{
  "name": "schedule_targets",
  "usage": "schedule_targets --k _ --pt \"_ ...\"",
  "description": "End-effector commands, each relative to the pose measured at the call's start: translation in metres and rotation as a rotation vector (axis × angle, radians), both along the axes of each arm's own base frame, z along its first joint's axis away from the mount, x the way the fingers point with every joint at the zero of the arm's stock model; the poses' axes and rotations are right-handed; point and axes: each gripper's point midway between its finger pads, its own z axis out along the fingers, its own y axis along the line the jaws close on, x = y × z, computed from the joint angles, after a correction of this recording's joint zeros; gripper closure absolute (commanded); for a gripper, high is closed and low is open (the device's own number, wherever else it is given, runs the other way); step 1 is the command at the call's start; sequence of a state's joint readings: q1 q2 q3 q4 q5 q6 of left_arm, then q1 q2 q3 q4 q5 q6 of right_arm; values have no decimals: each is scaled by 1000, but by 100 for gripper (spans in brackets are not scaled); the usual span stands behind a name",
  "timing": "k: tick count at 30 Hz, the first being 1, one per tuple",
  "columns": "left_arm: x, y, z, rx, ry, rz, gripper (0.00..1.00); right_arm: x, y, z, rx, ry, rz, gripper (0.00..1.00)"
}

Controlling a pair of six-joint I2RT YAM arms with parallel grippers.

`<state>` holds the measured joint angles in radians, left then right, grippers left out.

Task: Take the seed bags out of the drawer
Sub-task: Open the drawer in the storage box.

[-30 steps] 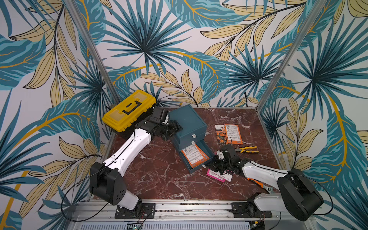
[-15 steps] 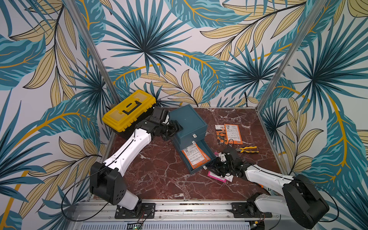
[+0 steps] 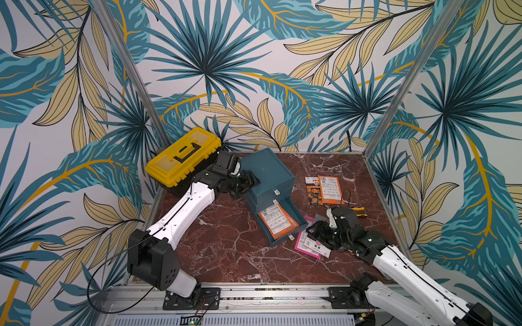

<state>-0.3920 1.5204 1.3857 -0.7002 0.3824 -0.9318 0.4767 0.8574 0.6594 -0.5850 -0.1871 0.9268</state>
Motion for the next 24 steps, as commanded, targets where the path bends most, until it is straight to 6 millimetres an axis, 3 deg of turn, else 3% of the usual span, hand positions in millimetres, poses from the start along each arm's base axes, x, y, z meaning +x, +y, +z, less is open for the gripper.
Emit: schedule_targets --k 1,6,9,14,24 --pt "4 -9 1 -24 -29 -30 30 8 -16 20 -183 -78 79 35" --pt "5 -8 0 -20 -33 -28 30 44 17 48 -219 -109 261 32" --pt "6 -8 -1 -20 -33 -24 30 63 38 47 -204 -67 327 35" --pt "10 -7 -1 -31 -31 -16 30 83 61 30 -164 -22 353 42" --pt "10 -8 -5 -26 -15 -25 30 87 79 -22 -215 70 403 45"
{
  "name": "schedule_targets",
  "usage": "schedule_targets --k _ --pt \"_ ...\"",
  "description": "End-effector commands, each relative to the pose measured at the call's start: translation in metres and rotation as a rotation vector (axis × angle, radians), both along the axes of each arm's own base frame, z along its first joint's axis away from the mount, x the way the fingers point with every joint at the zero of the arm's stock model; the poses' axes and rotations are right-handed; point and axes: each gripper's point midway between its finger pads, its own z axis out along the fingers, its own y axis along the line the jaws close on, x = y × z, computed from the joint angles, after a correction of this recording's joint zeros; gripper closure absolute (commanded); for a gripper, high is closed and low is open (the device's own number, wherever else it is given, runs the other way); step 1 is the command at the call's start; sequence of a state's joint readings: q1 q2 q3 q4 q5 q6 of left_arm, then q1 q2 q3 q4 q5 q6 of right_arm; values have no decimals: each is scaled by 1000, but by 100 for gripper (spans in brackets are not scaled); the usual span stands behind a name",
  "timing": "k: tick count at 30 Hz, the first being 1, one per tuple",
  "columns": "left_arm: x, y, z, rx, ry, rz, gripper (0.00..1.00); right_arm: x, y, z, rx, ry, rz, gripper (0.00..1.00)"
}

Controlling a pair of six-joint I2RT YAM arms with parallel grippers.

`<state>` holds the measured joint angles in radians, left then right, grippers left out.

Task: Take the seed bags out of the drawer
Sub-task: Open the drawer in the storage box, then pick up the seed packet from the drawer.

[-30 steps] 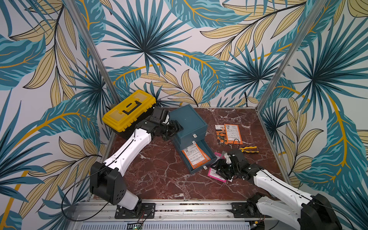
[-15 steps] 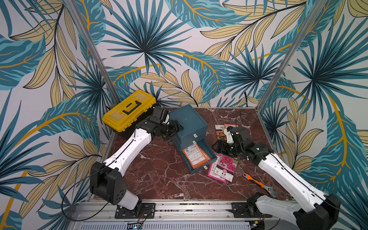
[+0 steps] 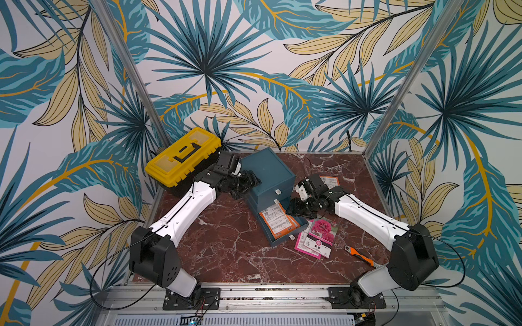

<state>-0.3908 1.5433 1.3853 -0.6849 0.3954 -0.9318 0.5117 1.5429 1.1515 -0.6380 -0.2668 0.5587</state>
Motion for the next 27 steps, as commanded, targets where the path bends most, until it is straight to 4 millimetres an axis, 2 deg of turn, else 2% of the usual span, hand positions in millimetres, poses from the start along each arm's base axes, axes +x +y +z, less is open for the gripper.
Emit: schedule_targets --k 1,10,19,27 --pt "6 -5 1 -21 -26 -18 30 3 5 -10 -26 -8 27 44" --pt "5 -2 3 -17 -24 -8 30 8 15 -41 -141 -5 66 35" --pt "4 0 3 -12 -20 -5 30 21 9 -61 -238 -27 64 29" --pt "4 2 2 -7 -16 -1 30 28 17 -73 -251 -28 81 26"
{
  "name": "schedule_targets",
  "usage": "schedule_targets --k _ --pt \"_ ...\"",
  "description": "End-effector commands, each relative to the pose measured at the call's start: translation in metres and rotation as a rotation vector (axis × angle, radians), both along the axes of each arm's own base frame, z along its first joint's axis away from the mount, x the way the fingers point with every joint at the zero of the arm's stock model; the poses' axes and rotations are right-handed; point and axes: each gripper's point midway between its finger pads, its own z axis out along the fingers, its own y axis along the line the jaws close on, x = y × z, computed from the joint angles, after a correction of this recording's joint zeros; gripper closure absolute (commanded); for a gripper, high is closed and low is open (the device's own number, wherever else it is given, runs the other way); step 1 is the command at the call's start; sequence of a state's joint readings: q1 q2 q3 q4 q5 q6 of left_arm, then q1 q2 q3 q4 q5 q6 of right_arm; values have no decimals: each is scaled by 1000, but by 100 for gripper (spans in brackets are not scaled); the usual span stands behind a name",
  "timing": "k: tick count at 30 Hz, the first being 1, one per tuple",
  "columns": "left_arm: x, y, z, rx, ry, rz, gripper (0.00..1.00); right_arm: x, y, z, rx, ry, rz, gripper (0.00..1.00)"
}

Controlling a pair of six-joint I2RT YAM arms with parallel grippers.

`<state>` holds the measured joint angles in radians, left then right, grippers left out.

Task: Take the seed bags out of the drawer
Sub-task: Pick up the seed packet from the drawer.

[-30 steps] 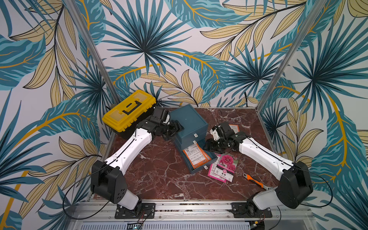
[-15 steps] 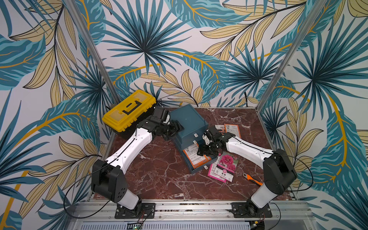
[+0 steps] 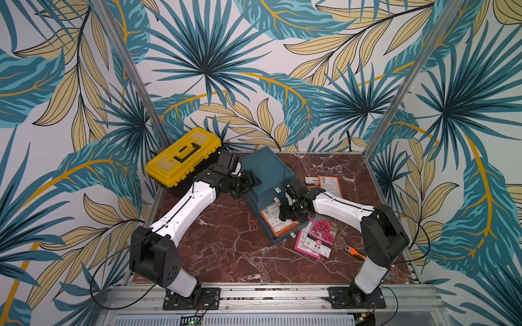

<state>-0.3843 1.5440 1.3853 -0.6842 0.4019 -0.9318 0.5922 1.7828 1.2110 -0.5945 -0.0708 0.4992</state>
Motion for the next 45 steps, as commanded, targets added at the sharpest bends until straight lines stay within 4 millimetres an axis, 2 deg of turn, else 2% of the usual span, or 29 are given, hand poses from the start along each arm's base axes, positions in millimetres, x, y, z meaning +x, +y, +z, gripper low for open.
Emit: schedule_targets --k 1,11,20,23,31,38,45 --pt "3 1 2 -2 -16 -3 30 9 8 -7 -14 -23 26 25" --pt "3 1 3 0 -16 -1 30 20 9 -18 -30 -30 -32 24" --pt "4 1 5 1 -17 -1 30 21 6 -24 -59 -22 -57 22" --pt "4 1 5 1 -17 -1 30 22 6 -20 -59 -34 -60 21" --pt "5 2 5 1 -21 2 30 27 10 6 -15 -90 -68 20" --pt "6 2 7 -1 -25 6 30 27 6 22 11 -138 -100 18" --pt "5 3 5 1 -19 5 30 25 3 10 -9 -119 -100 18"
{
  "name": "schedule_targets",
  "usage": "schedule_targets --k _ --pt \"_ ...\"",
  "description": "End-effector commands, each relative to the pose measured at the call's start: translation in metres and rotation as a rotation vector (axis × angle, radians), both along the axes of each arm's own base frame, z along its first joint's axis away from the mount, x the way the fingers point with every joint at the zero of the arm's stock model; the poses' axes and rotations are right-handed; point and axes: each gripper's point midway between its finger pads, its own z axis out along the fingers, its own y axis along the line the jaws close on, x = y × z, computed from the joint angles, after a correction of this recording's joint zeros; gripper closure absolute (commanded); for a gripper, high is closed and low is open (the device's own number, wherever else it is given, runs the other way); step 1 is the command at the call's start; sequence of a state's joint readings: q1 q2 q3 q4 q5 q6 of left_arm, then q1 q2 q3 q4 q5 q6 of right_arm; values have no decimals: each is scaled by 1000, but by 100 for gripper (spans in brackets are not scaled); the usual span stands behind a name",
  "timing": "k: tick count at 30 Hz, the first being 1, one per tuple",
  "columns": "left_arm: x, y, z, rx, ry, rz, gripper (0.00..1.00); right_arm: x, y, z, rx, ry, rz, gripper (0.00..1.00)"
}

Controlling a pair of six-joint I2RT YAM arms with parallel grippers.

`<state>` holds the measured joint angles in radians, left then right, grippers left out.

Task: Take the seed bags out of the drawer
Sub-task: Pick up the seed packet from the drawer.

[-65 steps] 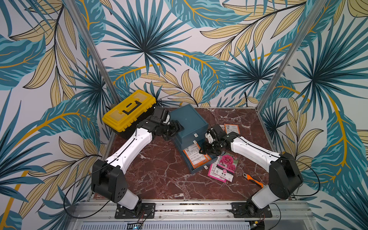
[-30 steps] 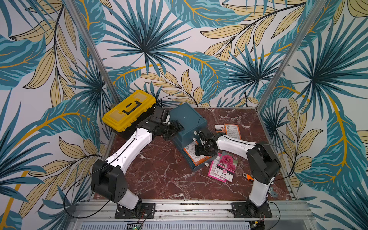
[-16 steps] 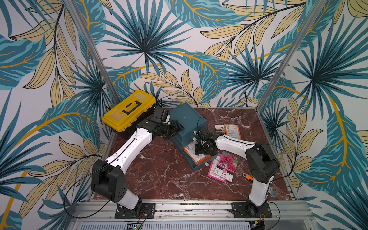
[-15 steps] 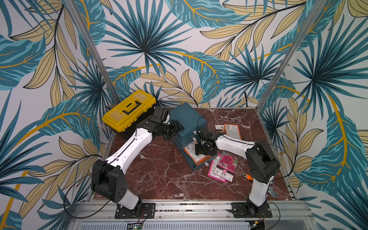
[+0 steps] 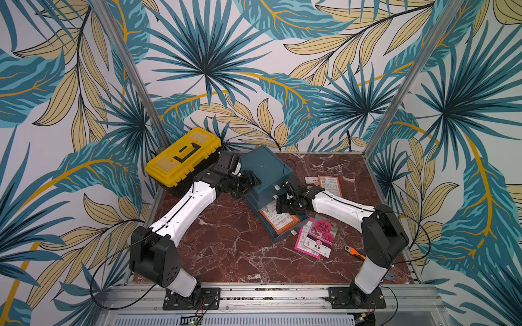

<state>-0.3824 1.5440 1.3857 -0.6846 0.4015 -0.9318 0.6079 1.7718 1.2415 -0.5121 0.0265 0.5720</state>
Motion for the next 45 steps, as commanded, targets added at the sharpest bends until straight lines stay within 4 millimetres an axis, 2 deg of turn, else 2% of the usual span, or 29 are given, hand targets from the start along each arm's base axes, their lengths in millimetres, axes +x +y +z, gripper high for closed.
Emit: schedule_targets --k 1,5,18,23,27,35,39,45 --pt "4 2 5 0 -20 3 30 -5 -4 -16 -27 28 -11 18" --pt "3 2 6 1 -19 3 30 -7 -4 -31 -43 61 -8 18" --pt "4 3 7 1 -20 7 30 -7 -1 -53 -68 106 5 13" --pt "4 3 6 4 -17 10 30 -10 1 -65 -64 140 11 15" --pt "4 3 6 2 -16 12 30 -13 3 -71 -55 159 9 29" --pt "5 4 6 1 -14 21 30 -22 2 -90 -56 218 -12 68" --pt "4 5 8 4 -18 23 30 -24 5 -91 -29 224 -13 79" --pt "5 4 8 3 -17 24 30 -24 26 -77 99 213 22 93"
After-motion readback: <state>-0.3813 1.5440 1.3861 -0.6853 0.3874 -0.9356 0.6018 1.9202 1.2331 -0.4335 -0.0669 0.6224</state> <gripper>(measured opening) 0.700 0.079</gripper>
